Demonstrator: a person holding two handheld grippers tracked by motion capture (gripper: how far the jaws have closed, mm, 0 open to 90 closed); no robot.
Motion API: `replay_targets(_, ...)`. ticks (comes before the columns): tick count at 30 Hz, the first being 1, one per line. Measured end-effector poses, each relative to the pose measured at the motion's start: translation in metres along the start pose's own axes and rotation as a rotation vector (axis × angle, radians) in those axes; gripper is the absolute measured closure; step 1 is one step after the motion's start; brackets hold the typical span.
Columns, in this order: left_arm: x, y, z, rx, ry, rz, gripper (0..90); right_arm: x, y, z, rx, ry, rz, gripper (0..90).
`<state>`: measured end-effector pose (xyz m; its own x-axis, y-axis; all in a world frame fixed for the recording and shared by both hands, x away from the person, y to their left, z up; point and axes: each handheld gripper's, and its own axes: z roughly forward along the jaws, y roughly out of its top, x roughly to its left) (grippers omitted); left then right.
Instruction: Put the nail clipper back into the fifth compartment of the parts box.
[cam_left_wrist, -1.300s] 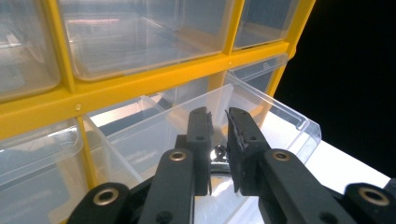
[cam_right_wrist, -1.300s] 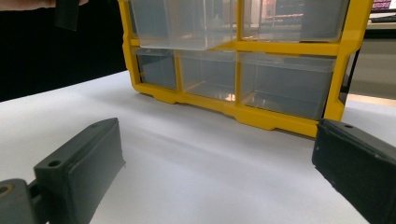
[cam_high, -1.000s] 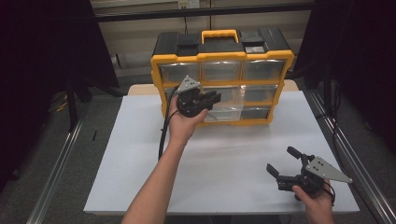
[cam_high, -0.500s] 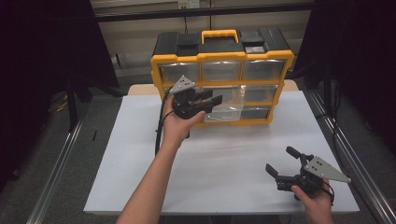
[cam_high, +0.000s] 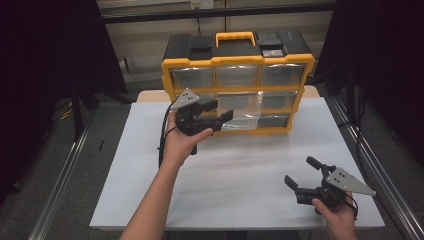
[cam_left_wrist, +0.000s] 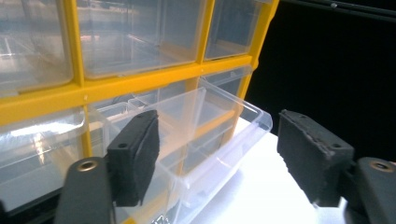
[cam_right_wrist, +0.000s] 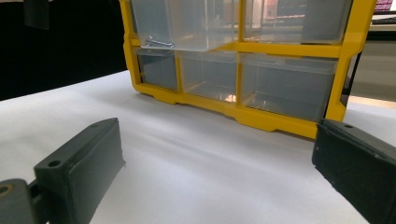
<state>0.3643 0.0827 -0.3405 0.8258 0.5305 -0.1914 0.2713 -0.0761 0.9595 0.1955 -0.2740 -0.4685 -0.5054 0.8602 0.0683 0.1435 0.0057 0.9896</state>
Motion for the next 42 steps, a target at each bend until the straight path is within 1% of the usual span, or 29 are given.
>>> replay_targets(2, 0.000, -0.003, -0.004, 0.009, 0.014, 0.009, 25.9, 0.000, 0.000, 0.000, 0.007, 0.007, -0.009, 1.7)
replay_targets(5, 0.003, -0.008, -0.010, 0.001, 0.005, 0.025, 21.9, 0.000, 0.000, 0.001, 0.003, 0.004, -0.003, 1.7)
replay_targets(6, 0.002, -0.010, -0.012, -0.013, 0.021, 0.009, 21.0, 0.000, 0.000, 0.000, 0.003, 0.003, -0.003, 1.7)
replay_targets(8, 0.005, -0.013, -0.018, -0.020, 0.006, 0.018, 19.6, 0.000, 0.000, 0.000, 0.006, 0.006, -0.003, 1.7)
replay_targets(9, 0.005, -0.014, -0.020, -0.028, 0.020, 0.012, 18.8, 0.000, 0.000, 0.000, 0.005, 0.004, -0.001, 1.7)
replay_targets(10, 0.006, -0.016, -0.022, -0.023, 0.009, 0.014, 18.2, 0.000, 0.000, 0.000, 0.005, 0.004, -0.002, 1.7)
replay_targets(11, 0.006, -0.018, -0.024, -0.036, 0.019, 0.009, 17.5, 0.000, 0.000, 0.000, 0.006, 0.003, -0.003, 1.7)
replay_targets(13, 0.008, -0.021, -0.030, -0.030, 0.009, 0.022, 17.0, 0.000, 0.000, 0.001, 0.000, 0.001, -0.003, 1.7)
replay_targets(14, 0.007, -0.023, -0.033, -0.028, 0.021, 0.029, 17.0, 0.000, 0.000, 0.000, 0.000, 0.000, -0.001, 1.7)
replay_targets(15, 0.008, -0.025, -0.034, -0.039, 0.015, 0.031, 16.3, 0.000, 0.000, 0.000, 0.001, 0.004, -0.004, 1.7)
replay_targets(17, 0.009, -0.028, -0.038, -0.021, 0.015, 0.049, 15.1, 0.000, 0.000, 0.001, 0.002, 0.007, -0.005, 1.7)
replay_targets(18, 0.009, -0.031, -0.040, -0.029, 0.034, 0.062, 13.8, 0.000, 0.000, 0.001, 0.002, 0.007, -0.004, 1.7)
replay_targets(19, 0.011, -0.033, -0.043, -0.015, 0.044, 0.091, 12.8, 0.000, 0.000, 0.001, 0.004, 0.007, -0.005, 1.7)
replay_targets(20, 0.012, -0.035, -0.044, -0.018, 0.024, 0.082, 12.5, 0.000, 0.000, 0.001, 0.004, 0.008, -0.005, 1.7)
replay_targets(21, 0.012, -0.037, -0.046, -0.015, 0.027, 0.074, 11.7, 0.000, 0.000, 0.001, 0.004, 0.009, -0.005, 1.7)
replay_targets(22, 0.013, -0.040, -0.047, -0.034, 0.033, 0.069, 11.2, 0.001, 0.000, 0.001, 0.002, 0.009, -0.004, 1.7)
replay_targets(23, 0.015, -0.042, -0.050, -0.022, 0.027, 0.085, 10.5, 0.001, 0.000, 0.001, 0.004, 0.008, -0.004, 1.7)
replay_targets(25, 0.016, -0.046, -0.054, -0.015, 0.027, 0.086, 9.3, 0.000, 0.000, 0.001, 0.001, 0.009, -0.006, 1.7)
replay_targets(26, 0.016, -0.050, -0.056, -0.020, 0.046, 0.092, 9.0, 0.000, 0.000, 0.001, 0.001, 0.011, -0.005, 1.7)
replay_targets(28, 0.018, -0.055, -0.060, -0.016, 0.043, 0.093, 8.3, 0.000, 0.000, 0.001, -0.001, 0.008, -0.004, 1.7)
replay_targets(29, 0.017, -0.057, -0.060, -0.029, 0.034, 0.071, 8.0, 0.000, 0.000, 0.001, 0.000, 0.005, -0.006, 1.7)
replay_targets(31, 0.020, -0.063, -0.065, -0.017, 0.047, 0.098, 6.9, 0.000, 0.001, 0.001, -0.002, 0.004, -0.006, 1.7)
replay_targets(32, 0.020, -0.066, -0.066, -0.021, 0.047, 0.095, 6.4, 0.000, 0.001, 0.000, -0.001, 0.003, -0.006, 1.7)
replay_targets(33, 0.023, -0.068, -0.069, 0.001, 0.052, 0.123, 6.1, 0.000, 0.001, 0.000, 0.001, 0.003, -0.005, 1.7)
replay_targets(34, 0.020, -0.072, -0.068, -0.025, 0.051, 0.073, 5.8, 0.000, 0.001, 0.000, 0.001, 0.003, -0.006, 1.7)
replay_targets(38, 0.024, -0.085, -0.078, 0.004, 0.070, 0.083, 5.0, 0.000, 0.001, 0.000, 0.001, 0.005, -0.009, 1.7)
replay_targets(39, 0.026, -0.088, -0.082, 0.016, 0.050, 0.075, 4.7, 0.000, 0.001, 0.000, 0.001, 0.004, -0.010, 1.7)
replay_targets(41, 0.031, -0.095, -0.087, 0.031, 0.051, 0.082, 4.6, 0.000, 0.000, 0.001, 0.001, 0.005, -0.005, 1.7)
replay_targets(42, 0.030, -0.098, -0.088, 0.020, 0.065, 0.047, 4.6, 0.000, 0.000, 0.001, -0.001, 0.007, -0.006, 1.7)
